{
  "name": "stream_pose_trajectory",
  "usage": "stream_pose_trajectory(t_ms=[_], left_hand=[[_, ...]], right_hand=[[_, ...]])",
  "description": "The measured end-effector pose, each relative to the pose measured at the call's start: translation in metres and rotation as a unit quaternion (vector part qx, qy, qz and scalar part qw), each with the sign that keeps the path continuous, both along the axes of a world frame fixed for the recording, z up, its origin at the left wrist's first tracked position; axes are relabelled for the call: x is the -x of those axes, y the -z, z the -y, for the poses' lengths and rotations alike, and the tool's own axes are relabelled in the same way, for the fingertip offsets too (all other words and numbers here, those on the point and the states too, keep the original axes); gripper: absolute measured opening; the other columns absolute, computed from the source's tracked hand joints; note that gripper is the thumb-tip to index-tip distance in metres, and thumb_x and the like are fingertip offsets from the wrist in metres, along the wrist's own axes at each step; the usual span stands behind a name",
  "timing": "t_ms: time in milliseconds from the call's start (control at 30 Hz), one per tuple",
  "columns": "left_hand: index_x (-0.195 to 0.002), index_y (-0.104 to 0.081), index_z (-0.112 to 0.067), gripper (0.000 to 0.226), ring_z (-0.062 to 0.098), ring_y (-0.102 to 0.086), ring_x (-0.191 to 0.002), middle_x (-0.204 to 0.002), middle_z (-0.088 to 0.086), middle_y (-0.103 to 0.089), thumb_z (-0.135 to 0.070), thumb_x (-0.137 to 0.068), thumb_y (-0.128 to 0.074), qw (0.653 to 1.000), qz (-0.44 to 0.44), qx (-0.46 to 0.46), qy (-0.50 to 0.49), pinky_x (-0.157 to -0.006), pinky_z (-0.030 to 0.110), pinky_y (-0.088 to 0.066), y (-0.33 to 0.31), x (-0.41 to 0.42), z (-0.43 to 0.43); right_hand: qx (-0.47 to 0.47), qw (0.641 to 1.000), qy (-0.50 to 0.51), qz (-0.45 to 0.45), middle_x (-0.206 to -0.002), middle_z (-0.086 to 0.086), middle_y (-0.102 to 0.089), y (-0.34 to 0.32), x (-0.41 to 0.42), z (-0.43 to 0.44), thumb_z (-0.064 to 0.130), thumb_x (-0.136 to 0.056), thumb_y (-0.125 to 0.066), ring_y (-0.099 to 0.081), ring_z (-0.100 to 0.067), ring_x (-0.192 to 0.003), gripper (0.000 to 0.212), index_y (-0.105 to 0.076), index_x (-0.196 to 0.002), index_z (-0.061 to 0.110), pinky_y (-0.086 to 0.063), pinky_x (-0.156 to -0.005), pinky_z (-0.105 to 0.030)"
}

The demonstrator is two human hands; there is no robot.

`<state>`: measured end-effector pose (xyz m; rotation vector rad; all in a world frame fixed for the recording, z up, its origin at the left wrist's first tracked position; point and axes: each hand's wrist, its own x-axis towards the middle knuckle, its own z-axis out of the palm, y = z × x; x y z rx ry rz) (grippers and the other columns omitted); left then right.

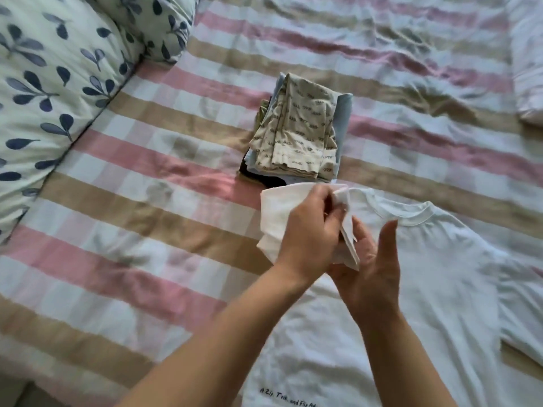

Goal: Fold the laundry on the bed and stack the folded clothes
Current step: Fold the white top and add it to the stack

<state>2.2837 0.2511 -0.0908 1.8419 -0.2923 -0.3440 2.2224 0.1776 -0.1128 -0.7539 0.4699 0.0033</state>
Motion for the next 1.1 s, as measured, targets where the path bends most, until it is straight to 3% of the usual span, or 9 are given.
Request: stream_pose_trajectory(t_ms=[100,200,300,400,533,633,733,833,1100], left_hand=[[-0.109,-0.058,-0.005,0.021,0.022,-0.061,-0.091,-0.099,0.012,-0.066,-0.002,-0.091,-0.048,0.991,0.005,-0.023,0.13,-0.085,0.03,-0.048,0.013,0.017,0.039],[-0.119,-0.056,-0.003,0.033,0.02,-0.061,-0.101,-0.11,0.012,-0.065,0.003,-0.087,-0.046,0.983,0.023,-0.016,0.183,-0.092,0.027,-0.047,0.027,0.03,0.058],[-0.112,-0.062,-0.002,0.033,0.016,-0.059,-0.104,-0.111,0.011,-0.065,0.005,-0.084,-0.045,0.989,0.108,-0.035,0.098,-0.092,0.032,-0.046,0.051,0.028,0.05],[-0.109,-0.066,-0.002,0.03,0.03,-0.048,-0.12,-0.125,0.018,-0.056,0.007,-0.086,-0.048,0.967,0.198,-0.161,0.011,-0.104,0.038,-0.037,0.088,0.013,0.033],[-0.123,-0.059,-0.022,0.036,0.032,-0.028,-0.129,-0.147,0.013,-0.03,-0.008,-0.091,-0.05,0.954,0.092,-0.284,-0.015,-0.108,0.037,-0.022,0.124,-0.001,0.025],[-0.124,-0.057,-0.013,0.033,0.034,-0.042,-0.118,-0.132,0.019,-0.044,-0.008,-0.093,-0.047,0.969,0.095,-0.226,-0.017,-0.1,0.034,-0.031,0.133,-0.012,0.028],[-0.104,-0.064,-0.001,0.026,0.039,-0.052,-0.094,-0.1,0.02,-0.061,-0.006,-0.089,-0.044,0.955,0.18,-0.227,-0.058,-0.084,0.039,-0.038,0.126,-0.029,0.031],[-0.089,-0.069,0.001,0.018,0.035,-0.056,-0.08,-0.083,0.017,-0.066,0.004,-0.083,-0.052,0.931,0.269,-0.244,0.042,-0.073,0.037,-0.04,0.114,-0.048,0.032],[-0.104,-0.07,-0.022,0.024,0.019,-0.061,-0.099,-0.106,-0.001,-0.069,-0.009,-0.089,-0.054,0.87,0.147,-0.37,0.291,-0.081,0.037,-0.049,0.104,-0.093,0.027]], right_hand=[[0.078,0.992,0.071,-0.069,-0.087,-0.004,-0.07,0.004,0.013,0.045,0.048,-0.069,-0.068,-0.066,-0.019,-0.083,0.042,-0.068,-0.097,0.017,-0.054,-0.059,-0.024],[0.221,0.945,0.162,-0.178,-0.077,-0.002,-0.065,0.026,0.024,0.091,0.018,-0.091,-0.054,-0.062,-0.015,-0.07,0.01,-0.063,-0.088,0.015,-0.052,-0.055,-0.022],[0.329,0.89,0.2,-0.244,-0.079,0.001,-0.062,0.054,0.041,0.132,0.019,-0.094,-0.052,-0.059,-0.021,-0.082,0.017,-0.061,-0.08,0.018,-0.049,-0.073,-0.037],[0.395,0.854,0.179,-0.287,-0.08,-0.007,-0.063,0.081,0.057,0.161,0.019,-0.094,-0.052,-0.058,-0.028,-0.083,0.015,-0.061,-0.085,0.012,-0.046,-0.074,-0.04],[0.487,0.806,0.119,-0.316,-0.099,-0.015,-0.065,0.106,0.066,0.173,0.011,-0.09,-0.055,-0.06,-0.033,-0.094,0.017,-0.059,-0.103,0.002,-0.043,-0.075,-0.033],[0.524,0.777,0.126,-0.326,-0.116,-0.011,-0.061,0.113,0.069,0.173,0.01,-0.088,-0.056,-0.056,-0.028,-0.107,0.032,-0.053,-0.119,0.006,-0.037,-0.079,-0.025],[0.547,0.762,0.129,-0.322,-0.126,-0.011,-0.057,0.116,0.074,0.173,0.009,-0.089,-0.055,-0.051,-0.029,-0.116,0.039,-0.047,-0.127,0.007,-0.036,-0.087,-0.026],[0.573,0.747,0.111,-0.32,-0.129,-0.012,-0.055,0.118,0.079,0.174,0.011,-0.089,-0.055,-0.051,-0.031,-0.117,0.043,-0.044,-0.131,0.009,-0.039,-0.089,-0.032],[0.552,0.768,0.108,-0.307,-0.127,-0.009,-0.058,0.119,0.081,0.186,0.008,-0.086,-0.059,-0.054,-0.024,-0.117,0.043,-0.047,-0.127,0.01,-0.036,-0.087,-0.024]])
